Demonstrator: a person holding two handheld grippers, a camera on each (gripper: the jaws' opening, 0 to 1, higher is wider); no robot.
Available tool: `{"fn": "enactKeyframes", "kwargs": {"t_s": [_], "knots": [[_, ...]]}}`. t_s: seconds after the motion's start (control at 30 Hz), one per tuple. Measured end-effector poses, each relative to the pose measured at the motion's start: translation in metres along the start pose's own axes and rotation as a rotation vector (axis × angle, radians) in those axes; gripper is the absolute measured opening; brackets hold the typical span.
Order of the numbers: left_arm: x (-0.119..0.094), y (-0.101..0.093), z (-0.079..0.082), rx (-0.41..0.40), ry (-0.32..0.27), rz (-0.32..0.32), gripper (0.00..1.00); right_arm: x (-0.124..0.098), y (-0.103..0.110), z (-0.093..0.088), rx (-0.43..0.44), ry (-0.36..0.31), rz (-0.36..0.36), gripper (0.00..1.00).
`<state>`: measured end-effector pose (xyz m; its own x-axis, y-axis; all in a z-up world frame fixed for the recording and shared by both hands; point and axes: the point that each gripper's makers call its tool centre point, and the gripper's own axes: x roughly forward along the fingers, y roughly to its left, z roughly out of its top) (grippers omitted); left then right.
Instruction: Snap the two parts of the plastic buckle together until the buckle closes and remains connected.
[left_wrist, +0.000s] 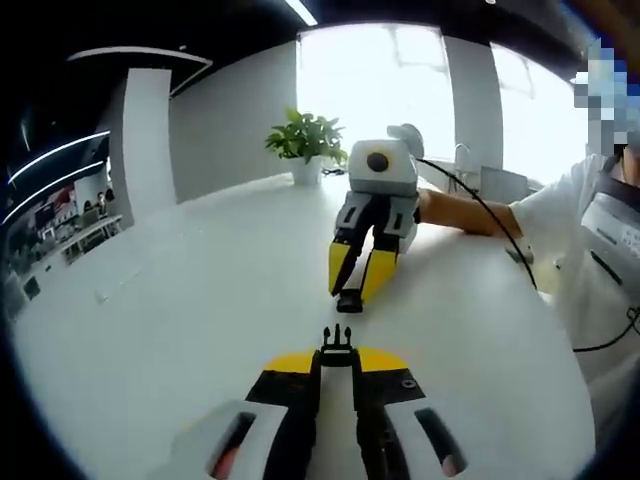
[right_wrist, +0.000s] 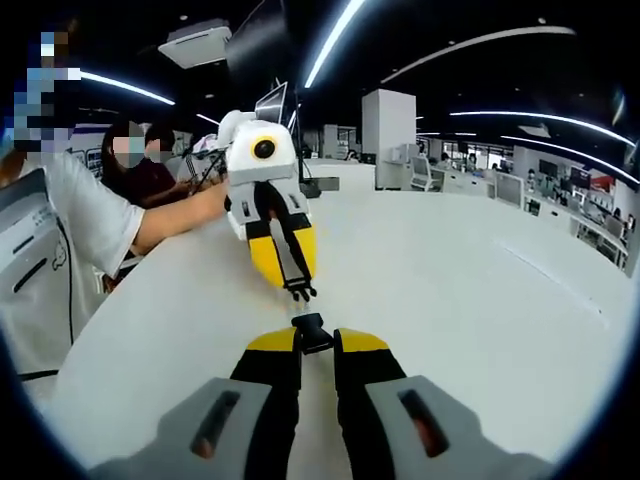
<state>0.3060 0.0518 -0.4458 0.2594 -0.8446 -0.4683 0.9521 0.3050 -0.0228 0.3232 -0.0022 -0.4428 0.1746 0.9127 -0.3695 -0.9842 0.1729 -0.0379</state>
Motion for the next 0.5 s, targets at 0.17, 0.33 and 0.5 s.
{"fn": "enactKeyframes", "kwargs": {"t_s": [0.17,0.33,0.5], "knots": [[0.0015,-0.0022,-0.0003,0.014,0.005,-0.007,0.11,0.0019,0.0018,0.0011,0.0,-0.003,0.002,0.13],[0.0025,-0.0051,0.003,0.011,-0.01,-0.024,0.11,0.004,0.0037,0.0013,-0.009,0.0,0.003,0.13],[0.0032,-0.0077,0.0044,-0.001,-0.019,-0.033,0.11,0.0054,0.0067,0.0034,-0.022,-0.002,0.008,0.13]]}}
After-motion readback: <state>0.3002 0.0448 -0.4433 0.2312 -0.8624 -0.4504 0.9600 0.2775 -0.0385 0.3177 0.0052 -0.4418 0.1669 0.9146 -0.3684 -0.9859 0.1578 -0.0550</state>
